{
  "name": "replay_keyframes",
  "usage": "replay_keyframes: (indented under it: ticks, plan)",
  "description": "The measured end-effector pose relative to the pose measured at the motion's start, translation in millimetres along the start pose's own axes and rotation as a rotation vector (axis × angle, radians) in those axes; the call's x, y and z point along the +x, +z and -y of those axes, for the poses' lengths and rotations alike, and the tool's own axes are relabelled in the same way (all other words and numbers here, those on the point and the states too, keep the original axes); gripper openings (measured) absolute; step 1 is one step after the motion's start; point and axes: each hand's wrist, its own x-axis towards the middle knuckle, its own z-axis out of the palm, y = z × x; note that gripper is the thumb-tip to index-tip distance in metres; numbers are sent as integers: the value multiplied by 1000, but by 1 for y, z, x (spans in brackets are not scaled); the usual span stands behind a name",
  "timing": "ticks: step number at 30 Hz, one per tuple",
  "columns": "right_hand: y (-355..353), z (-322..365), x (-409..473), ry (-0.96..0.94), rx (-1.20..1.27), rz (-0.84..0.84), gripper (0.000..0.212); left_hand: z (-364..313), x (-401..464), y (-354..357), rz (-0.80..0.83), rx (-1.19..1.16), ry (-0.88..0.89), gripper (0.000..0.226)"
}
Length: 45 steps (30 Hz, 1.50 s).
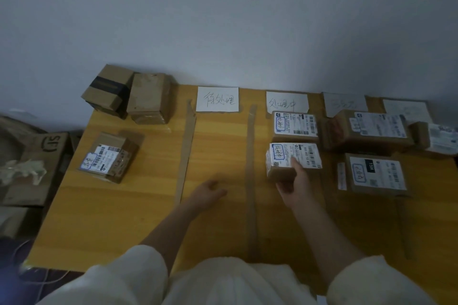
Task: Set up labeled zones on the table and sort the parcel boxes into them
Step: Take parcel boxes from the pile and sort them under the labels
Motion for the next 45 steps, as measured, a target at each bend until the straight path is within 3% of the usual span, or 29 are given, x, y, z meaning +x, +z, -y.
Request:
replay_keyframes:
  ticks: [13,18,22,25,32,37,45]
  plan:
    - [4,-4,-3,-44,102,-53,50,6,5,-3,24,-35,17,62]
    - [4,-7,-10,-43,-19,-66,38,8,5,-4,33,-69,24,58]
    - [11,-17,-23,-20,-106,-175,48,10,4,-9,42,-103,26,56]
    - [21,-34,-39,-10,-221,-228,41,14,0,-16,2,-132,56,51]
    - [75,-86,-63,-102,-698,113,12,35,-14,-60,-236,-248,87,37]
    - [132,-121,-75,-129,-1021,351,7,77,-23,-101,-394,-436,28,26]
    - [213,-186,-78,-191,-1268,499,8,153,-32,-146,-536,-651,-119,23]
